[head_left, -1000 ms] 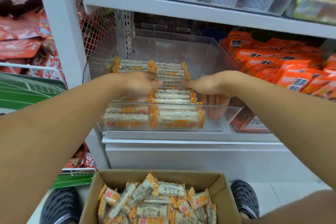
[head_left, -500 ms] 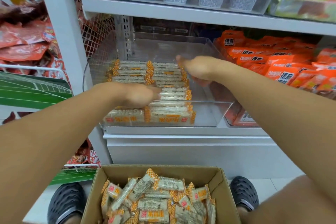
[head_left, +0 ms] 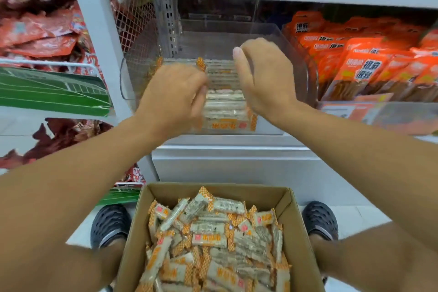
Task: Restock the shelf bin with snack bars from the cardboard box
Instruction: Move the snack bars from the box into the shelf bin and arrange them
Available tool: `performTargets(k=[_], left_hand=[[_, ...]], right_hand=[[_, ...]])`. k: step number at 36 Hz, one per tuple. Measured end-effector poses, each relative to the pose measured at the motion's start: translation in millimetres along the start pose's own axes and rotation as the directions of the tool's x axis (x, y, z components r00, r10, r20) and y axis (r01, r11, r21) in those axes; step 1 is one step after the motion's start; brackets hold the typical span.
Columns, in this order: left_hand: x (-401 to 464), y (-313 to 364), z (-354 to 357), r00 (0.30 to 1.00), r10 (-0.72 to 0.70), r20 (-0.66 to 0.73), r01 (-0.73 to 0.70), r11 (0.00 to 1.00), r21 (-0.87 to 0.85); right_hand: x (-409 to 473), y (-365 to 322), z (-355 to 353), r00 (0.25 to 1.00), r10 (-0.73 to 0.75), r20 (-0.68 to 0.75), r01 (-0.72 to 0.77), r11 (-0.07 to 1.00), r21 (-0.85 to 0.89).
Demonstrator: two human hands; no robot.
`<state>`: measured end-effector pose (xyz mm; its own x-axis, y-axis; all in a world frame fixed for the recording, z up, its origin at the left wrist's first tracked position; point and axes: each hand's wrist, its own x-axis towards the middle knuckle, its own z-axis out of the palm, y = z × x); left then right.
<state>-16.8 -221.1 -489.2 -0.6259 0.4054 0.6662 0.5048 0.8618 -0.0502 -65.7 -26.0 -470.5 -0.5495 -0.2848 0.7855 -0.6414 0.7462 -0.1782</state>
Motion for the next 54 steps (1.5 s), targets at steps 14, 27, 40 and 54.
performTargets(k=[14, 27, 40, 54], left_hand=[[-247.3, 94.1, 85.8, 0.252, -0.495, 0.831, 0.593, 0.758, 0.272], [-247.4, 65.7, 105.4, 0.118, -0.605, 0.788, 0.713, 0.604, 0.357], [-232.3, 91.7, 112.8, 0.018, -0.665, 0.747, 0.962, 0.215, 0.169], [-198.4, 113.6, 96.5, 0.321, -0.369, 0.872, 0.946, 0.159, -0.282]], right_hand=[[-334.8, -1.1, 24.7, 0.098, 0.485, 0.869, -0.402, 0.818, -0.411], [-328.7, 3.7, 62.1, 0.083, 0.52, 0.85, -0.29, 0.829, -0.479], [-340.6, -10.5, 61.6, 0.088, 0.496, 0.864, -0.151, 0.864, -0.481], [-242.0, -13.5, 32.7, 0.043, 0.43, 0.902, -0.852, 0.488, -0.192]])
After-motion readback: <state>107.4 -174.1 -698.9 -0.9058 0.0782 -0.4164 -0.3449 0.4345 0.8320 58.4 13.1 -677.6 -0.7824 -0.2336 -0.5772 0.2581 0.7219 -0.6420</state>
